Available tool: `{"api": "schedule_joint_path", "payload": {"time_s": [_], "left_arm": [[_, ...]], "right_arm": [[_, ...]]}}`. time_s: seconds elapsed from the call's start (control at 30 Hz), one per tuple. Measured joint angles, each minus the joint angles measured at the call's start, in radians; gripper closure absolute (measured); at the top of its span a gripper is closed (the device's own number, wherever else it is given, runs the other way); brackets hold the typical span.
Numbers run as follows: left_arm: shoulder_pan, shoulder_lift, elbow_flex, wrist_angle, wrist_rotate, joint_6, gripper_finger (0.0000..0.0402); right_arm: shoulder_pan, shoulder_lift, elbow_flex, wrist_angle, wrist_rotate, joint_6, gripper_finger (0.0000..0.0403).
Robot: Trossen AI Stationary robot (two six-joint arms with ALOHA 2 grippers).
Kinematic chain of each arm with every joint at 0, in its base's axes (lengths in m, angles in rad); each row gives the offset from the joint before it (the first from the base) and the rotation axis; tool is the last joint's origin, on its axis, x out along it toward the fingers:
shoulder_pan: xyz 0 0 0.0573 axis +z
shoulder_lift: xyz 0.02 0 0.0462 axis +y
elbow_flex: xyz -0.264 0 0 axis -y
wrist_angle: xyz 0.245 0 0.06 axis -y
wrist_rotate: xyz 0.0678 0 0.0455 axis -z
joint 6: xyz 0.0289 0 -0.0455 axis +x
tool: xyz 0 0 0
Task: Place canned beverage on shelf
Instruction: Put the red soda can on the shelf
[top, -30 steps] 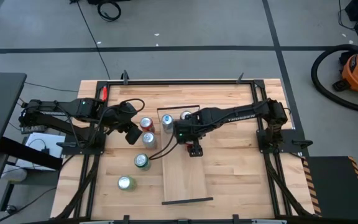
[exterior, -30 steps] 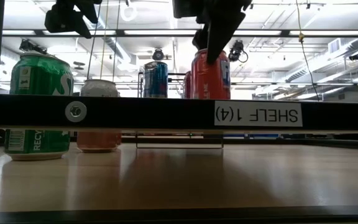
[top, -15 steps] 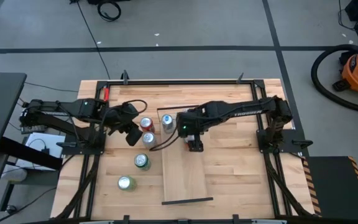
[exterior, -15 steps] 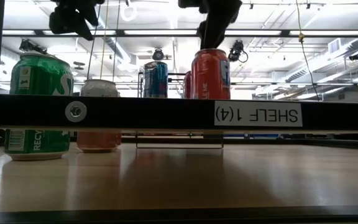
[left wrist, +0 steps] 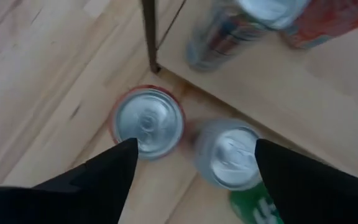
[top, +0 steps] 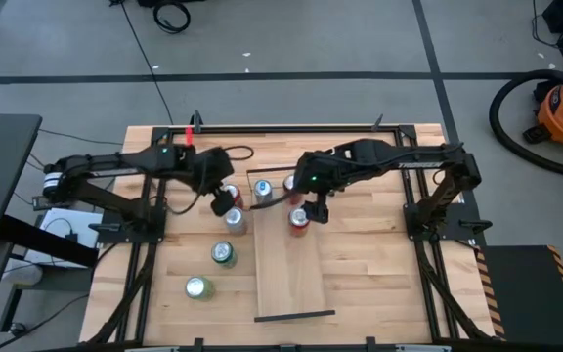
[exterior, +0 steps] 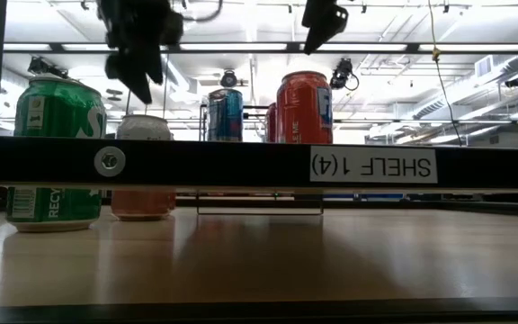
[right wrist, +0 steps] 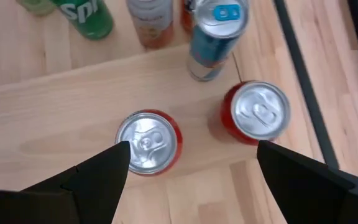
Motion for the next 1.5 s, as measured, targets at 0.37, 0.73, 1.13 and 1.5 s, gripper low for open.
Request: {"api": "schedule_joint_path", "payload": {"time_s": [0.37, 0.73, 1.13, 1.5], "left_arm": [[0.138, 0.148, 0.0, 0.027, 0.08, 0.201, 0.006], [0.178, 0.223, 0.0, 0.033, 0.148, 0.372, 0.006], [0.176, 0.261, -0.001, 0.043, 0.161, 0.455, 0.006], [0.164, 0.31, 0.001, 0.032, 0.147, 0.542, 0.006]], "right_arm": [[0.033, -0.005, 0.0, -0.048, 0.049, 0.083, 0.0041], [0.066, -0.005, 0.0, -0.05, 0.083, 0.137, 0.0041], [0.072, -0.005, 0.0, -0.051, 0.099, 0.165, 0.0041], [0.073, -0.005, -0.001, -0.049, 0.102, 0.171, 0.0041]]}}
